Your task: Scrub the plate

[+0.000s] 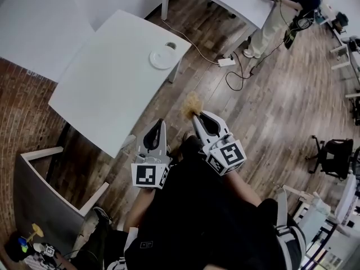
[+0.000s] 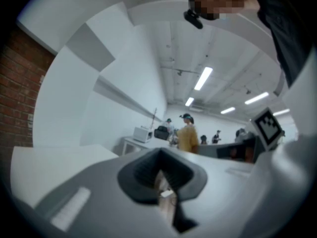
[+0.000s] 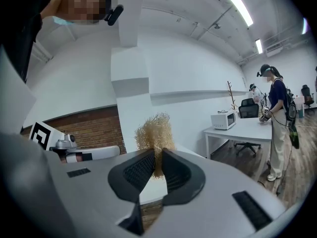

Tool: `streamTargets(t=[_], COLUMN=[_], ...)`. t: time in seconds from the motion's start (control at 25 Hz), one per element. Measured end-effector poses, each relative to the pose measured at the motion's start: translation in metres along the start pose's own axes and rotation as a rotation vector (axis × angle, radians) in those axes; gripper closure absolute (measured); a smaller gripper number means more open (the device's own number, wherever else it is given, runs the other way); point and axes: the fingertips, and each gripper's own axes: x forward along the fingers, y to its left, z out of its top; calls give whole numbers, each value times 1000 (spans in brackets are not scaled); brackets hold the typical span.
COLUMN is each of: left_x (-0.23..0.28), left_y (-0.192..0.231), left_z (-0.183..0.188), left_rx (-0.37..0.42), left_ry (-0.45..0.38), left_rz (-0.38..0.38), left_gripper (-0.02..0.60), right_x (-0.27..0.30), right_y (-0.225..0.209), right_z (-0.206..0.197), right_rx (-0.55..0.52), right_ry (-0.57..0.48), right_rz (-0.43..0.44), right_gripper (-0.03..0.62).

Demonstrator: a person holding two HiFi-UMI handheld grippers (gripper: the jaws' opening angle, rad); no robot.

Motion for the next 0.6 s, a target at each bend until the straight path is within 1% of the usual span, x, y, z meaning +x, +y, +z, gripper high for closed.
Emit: streamTargets(t=[0.12, 0.32, 0.44, 0.6], left_x=[6, 35, 58, 100], left_y=[1, 16, 24, 32], left_z=[-5, -2, 0, 14], left_rx=[-20, -12, -8, 9], left_ry=[8, 4, 3, -16], left_rz=[9, 35, 62, 91], left_gripper=[578, 578, 578, 578], right_x=[3, 32, 51, 79], right_y=[-8, -37, -55, -83], right_z=[0, 0, 5, 20], right_rx=[2, -8, -13, -15], right_ry=[9, 14, 13, 14], right_rz=[-3, 8, 31, 73], right_gripper=[551, 551, 550, 551])
